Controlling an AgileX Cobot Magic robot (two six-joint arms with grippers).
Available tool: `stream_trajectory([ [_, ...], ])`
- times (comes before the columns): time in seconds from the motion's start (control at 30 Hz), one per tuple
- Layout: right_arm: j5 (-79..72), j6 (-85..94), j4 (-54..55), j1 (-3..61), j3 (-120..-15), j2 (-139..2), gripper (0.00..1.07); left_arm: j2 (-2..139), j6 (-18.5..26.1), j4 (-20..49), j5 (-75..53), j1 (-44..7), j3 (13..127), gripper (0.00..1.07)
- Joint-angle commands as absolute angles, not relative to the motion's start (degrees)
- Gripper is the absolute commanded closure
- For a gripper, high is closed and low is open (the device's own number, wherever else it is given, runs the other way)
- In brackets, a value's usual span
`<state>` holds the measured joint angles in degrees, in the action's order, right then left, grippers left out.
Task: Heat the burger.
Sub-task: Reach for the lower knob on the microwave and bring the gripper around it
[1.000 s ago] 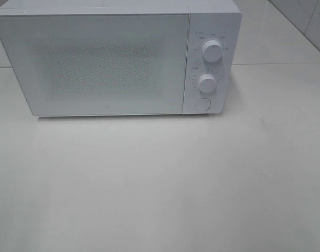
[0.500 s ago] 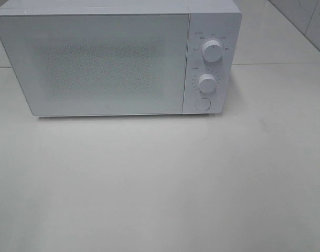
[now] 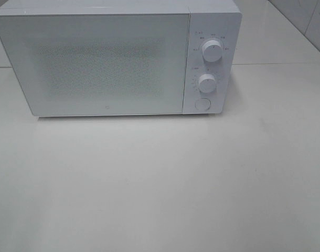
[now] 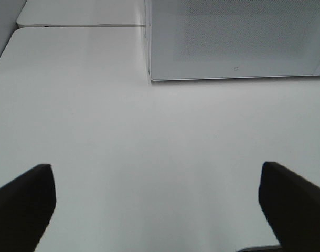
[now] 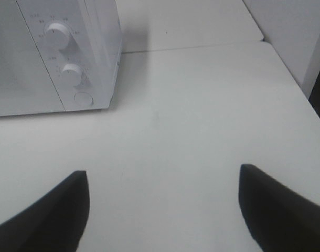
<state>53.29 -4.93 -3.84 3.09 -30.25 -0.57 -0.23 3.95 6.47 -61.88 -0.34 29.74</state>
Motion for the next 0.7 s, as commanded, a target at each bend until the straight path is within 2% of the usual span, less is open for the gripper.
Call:
stream_trajectory([
  [0.03,49.7,-5.4,-4.1,2.8,-30.9,-3.3,0.31,-1.6,3.6,6.5,-61.2,-0.3,29.6,0.09],
  [0.33,39.2,-5.4,-4.0,2.8,-30.8,-12.3,0.31,-1.6,3.6,6.5,-61.2,-0.3,29.6,0.09],
  [0.7,20.6,-5.4,-3.9,2.8,-24.2,-20.2,0.31,-1.6,3.6,6.5,-61.2,-0.3,29.6,0.09],
])
